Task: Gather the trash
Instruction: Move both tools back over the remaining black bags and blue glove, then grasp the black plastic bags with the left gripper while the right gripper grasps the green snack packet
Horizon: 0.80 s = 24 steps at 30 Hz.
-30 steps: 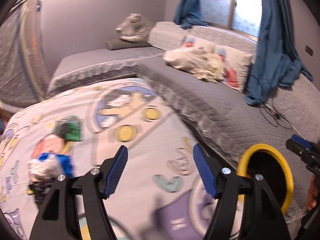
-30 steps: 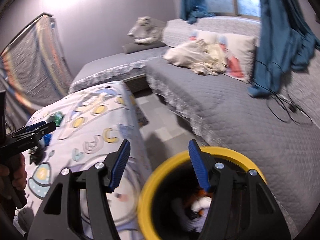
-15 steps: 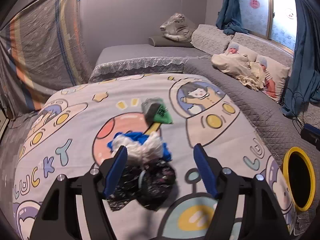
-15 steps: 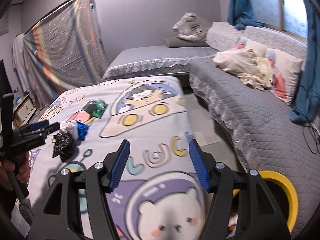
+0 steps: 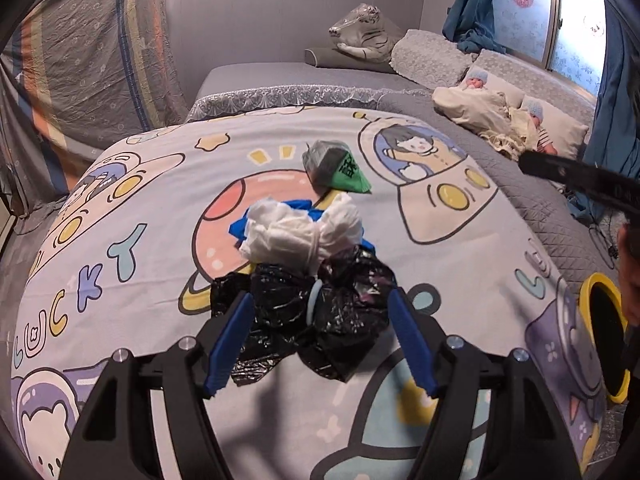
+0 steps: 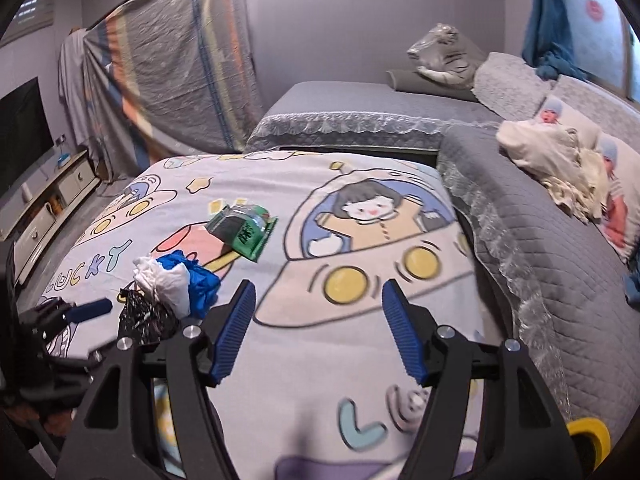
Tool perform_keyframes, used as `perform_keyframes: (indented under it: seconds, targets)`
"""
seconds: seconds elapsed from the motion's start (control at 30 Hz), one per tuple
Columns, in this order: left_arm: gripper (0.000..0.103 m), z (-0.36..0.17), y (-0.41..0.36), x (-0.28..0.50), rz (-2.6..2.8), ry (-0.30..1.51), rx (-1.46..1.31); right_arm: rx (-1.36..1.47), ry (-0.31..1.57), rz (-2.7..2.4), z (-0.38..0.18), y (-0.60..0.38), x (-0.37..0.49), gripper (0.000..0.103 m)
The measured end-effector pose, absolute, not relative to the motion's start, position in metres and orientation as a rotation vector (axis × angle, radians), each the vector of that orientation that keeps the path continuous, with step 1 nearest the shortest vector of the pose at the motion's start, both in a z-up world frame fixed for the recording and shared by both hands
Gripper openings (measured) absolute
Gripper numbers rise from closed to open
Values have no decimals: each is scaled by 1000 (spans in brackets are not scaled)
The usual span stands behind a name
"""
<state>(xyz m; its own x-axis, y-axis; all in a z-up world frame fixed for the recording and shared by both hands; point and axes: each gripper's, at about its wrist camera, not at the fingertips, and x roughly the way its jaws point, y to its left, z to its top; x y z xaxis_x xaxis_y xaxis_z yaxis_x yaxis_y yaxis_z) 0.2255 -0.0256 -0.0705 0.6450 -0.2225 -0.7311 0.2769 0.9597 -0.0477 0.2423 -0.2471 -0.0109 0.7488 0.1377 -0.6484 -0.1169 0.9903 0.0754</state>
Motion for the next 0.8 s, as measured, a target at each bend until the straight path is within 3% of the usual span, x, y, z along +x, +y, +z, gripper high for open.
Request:
perform_keyframes:
  seconds: [0.8]
  targets:
    - [71, -94, -5, 252, -197, 893, 84, -120, 911, 206, -81, -158, 405, 63]
